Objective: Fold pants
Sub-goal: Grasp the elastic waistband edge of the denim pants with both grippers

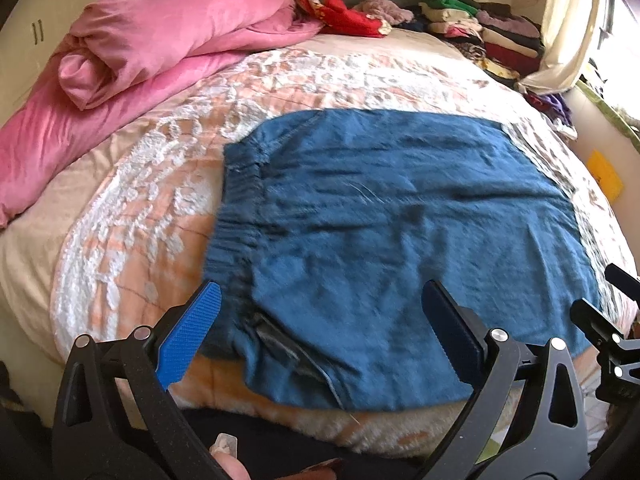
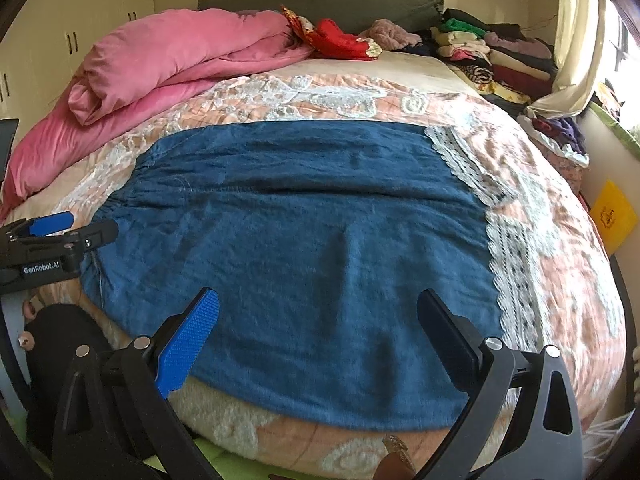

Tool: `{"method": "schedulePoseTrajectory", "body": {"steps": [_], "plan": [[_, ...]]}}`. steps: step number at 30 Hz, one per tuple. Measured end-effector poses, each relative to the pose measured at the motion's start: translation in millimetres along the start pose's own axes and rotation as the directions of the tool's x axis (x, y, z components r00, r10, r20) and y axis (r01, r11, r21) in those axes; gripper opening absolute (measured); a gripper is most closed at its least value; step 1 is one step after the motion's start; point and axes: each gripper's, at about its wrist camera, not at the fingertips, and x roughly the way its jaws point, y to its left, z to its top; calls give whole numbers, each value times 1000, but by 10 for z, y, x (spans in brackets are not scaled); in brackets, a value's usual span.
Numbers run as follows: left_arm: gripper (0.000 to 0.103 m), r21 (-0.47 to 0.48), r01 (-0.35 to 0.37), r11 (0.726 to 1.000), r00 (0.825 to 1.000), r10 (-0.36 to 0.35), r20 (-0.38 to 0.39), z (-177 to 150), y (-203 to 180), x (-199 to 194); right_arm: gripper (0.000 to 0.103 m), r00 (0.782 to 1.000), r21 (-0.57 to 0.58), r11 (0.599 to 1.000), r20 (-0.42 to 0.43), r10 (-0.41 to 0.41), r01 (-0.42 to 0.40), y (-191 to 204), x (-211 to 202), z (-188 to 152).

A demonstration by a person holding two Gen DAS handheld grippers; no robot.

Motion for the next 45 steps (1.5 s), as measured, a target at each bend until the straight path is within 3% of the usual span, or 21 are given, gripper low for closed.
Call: {"method": "schedulePoseTrajectory", "body": {"steps": [18,24,29,41,42,45], "plan": [[94,-87,-77,993,997,76,-20,614,657,517,99,998,-48,997,-17,68,-68,-14,644,912],[94,-117,-55,992,998,52,-28,873,878,742,99,994,-111,988,-41,105,-109,106,902,1244],[94,-87,-65,994,997,60,-56,1042,970,998,99,995,-188,978,-52,84,-93,248,1143,1485],[93,-35,3,999,997,-5,-73,1108,1010,1377,99,989,-304,949,-138,43,-84,414,1923,1852],[88,-38,12,999,997,-15,-75,1109,1011,1390,99,989,-313,946,-144,36,-80,427,1969,1861],[50,-35,117,993,989,-119,-90,1096,1011,1443,99,989,-363,930,-147,11,-65,529,2106,1898]]}}
